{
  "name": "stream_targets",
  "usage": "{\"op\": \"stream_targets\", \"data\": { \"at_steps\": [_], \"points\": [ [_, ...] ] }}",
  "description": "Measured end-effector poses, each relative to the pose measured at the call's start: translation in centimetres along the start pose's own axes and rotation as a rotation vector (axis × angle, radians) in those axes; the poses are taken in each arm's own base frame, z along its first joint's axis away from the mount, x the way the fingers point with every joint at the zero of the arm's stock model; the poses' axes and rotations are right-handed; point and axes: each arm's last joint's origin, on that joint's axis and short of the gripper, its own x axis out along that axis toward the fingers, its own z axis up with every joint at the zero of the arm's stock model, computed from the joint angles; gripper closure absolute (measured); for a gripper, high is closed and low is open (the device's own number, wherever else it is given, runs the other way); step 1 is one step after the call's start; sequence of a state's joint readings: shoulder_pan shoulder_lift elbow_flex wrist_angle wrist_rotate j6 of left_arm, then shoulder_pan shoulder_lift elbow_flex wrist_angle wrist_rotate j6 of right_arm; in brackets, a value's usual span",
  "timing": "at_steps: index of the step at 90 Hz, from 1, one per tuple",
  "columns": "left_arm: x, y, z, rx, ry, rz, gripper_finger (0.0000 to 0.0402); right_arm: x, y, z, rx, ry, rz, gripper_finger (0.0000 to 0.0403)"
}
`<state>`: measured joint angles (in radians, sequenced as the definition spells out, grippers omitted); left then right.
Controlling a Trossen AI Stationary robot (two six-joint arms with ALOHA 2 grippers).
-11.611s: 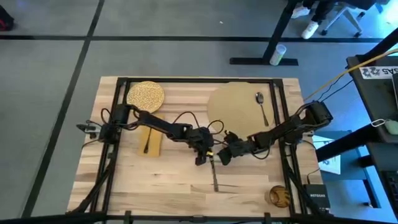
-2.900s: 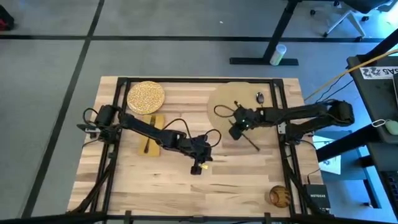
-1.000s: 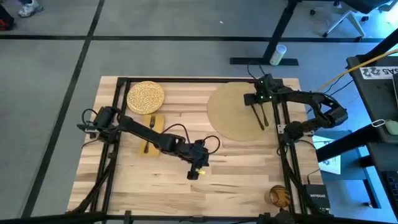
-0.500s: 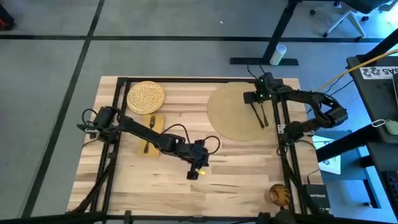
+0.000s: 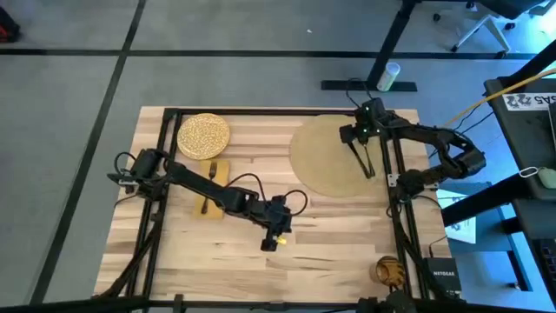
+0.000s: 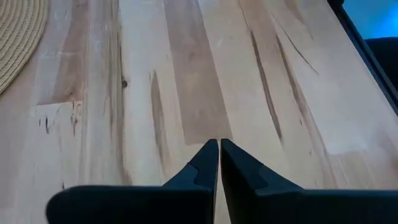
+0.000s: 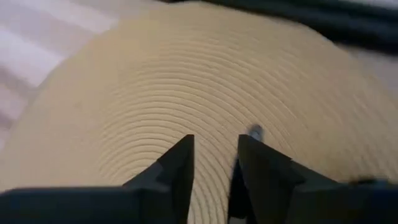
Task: Set table place
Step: Put the knife to the left of the spoon on the woven mat
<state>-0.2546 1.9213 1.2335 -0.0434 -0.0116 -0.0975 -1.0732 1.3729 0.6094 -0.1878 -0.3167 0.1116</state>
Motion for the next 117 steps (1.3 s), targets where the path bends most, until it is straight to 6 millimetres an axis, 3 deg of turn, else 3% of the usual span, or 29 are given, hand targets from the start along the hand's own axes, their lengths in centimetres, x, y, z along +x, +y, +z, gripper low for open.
{"op": "stream_targets", "data": {
  "at_steps": [16,34,50,78,117],
  "points": [
    [0.0,0.0,0.0,0.0,0.001,0.004,0.0402,-1.8,0.8,1.4,-0.181,0.172,0.017,0.0392],
    [0.0,0.0,0.0,-0.001,-0.002,0.005,0.0402,-4.0,2.5,0.7,-0.346,0.502,-0.097,0.0401],
    [0.0,0.1,0.0,-0.002,-0.005,0.016,0.0402,-3.9,3.6,-1.4,-0.369,0.655,-0.097,0.0402],
    [0.0,0.0,0.0,-0.007,-0.005,0.018,0.0402,-2.8,3.1,-5.0,-0.326,0.774,-0.15,0.0403],
    [0.0,0.1,0.0,-0.008,-0.006,0.026,0.0402,-1.6,2.3,-7.0,-0.296,0.744,-0.173,0.0403]
  ]
}}
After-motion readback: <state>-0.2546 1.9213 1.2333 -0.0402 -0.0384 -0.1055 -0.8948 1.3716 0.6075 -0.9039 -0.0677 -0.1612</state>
